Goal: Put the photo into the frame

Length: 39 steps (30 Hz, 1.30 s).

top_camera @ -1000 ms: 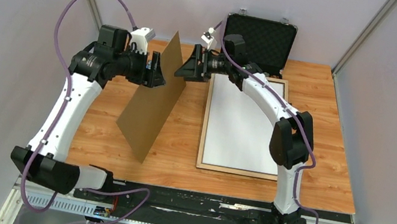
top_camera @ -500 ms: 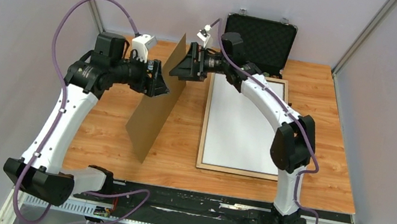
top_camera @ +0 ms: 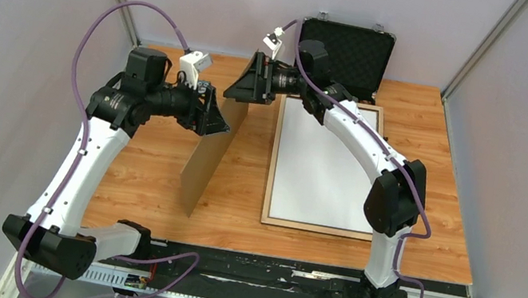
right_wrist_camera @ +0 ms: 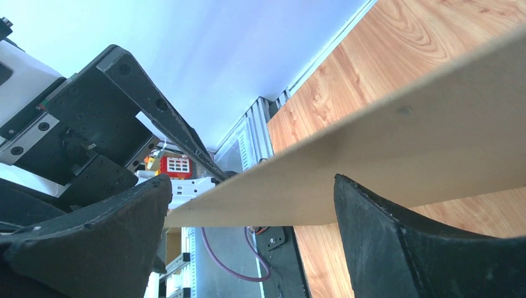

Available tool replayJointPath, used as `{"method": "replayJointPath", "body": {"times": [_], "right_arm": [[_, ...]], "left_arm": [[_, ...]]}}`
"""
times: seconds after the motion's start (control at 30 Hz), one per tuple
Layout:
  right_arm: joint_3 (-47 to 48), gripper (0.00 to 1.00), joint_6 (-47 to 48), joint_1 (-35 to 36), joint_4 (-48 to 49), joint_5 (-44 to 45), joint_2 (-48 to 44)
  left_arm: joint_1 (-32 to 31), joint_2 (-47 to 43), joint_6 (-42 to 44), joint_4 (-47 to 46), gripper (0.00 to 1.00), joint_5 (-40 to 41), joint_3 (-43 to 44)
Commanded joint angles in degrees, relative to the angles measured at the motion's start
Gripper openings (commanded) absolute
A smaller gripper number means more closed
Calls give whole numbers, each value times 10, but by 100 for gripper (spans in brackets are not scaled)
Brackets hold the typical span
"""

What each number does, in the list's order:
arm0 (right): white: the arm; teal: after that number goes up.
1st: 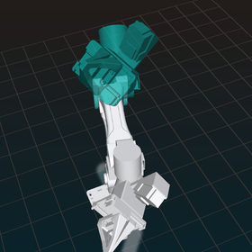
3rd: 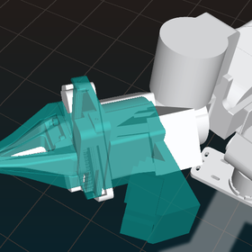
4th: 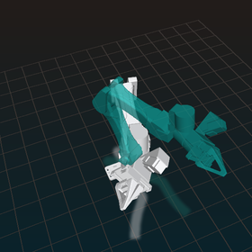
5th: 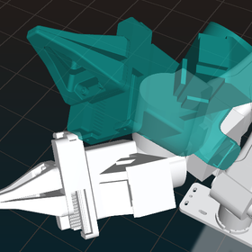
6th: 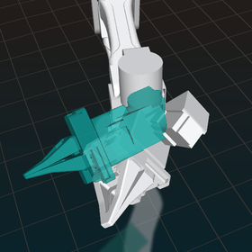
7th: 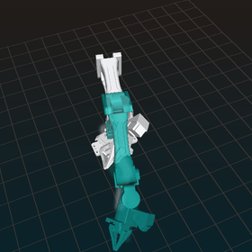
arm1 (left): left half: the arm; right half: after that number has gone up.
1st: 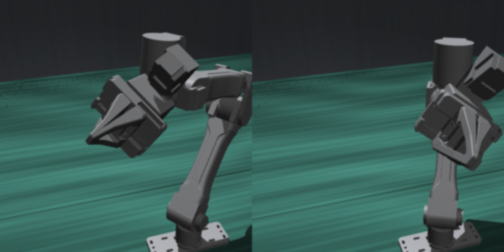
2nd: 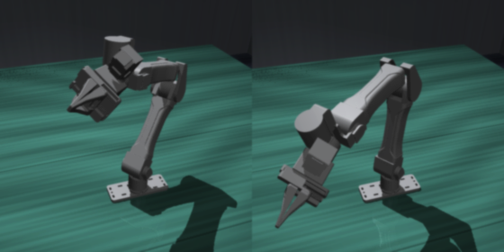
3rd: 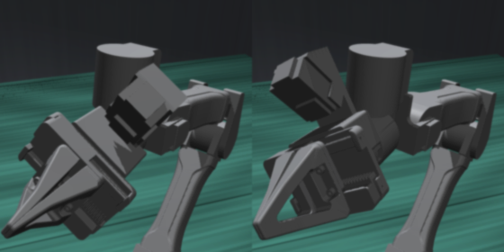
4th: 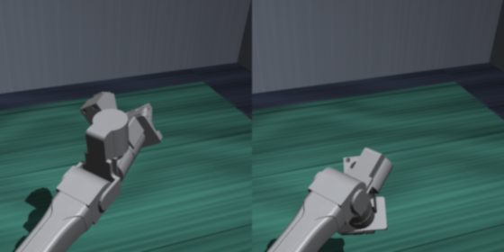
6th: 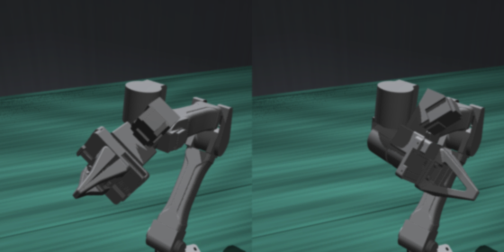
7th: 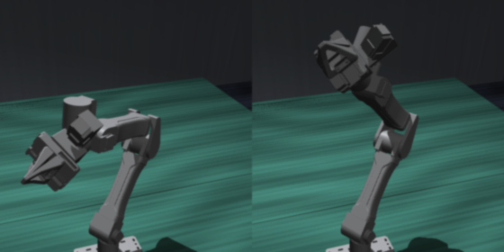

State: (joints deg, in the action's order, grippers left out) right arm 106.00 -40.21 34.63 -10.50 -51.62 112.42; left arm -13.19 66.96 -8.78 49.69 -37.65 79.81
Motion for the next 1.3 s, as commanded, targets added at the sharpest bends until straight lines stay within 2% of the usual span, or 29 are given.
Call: {"method": "replayJointPath", "body": {"times": [0.0,0.43,0.73,1.0,1.27], "right_arm": [[2,100,-13,8,16,7,-7],[-23,98,6,10,-17,64,-28],[-61,98,16,10,-29,95,-64],[-116,98,35,7,-27,117,-100],[-193,90,27,-2,9,127,-114]], "left_arm": [[-4,-19,9,-29,85,-50,-8],[-5,-26,19,-35,87,-88,-23],[-10,-21,42,-31,87,-150,-38],[-12,-19,58,-20,87,-84,-36],[-12,-28,52,-29,89,-17,-36]]}}
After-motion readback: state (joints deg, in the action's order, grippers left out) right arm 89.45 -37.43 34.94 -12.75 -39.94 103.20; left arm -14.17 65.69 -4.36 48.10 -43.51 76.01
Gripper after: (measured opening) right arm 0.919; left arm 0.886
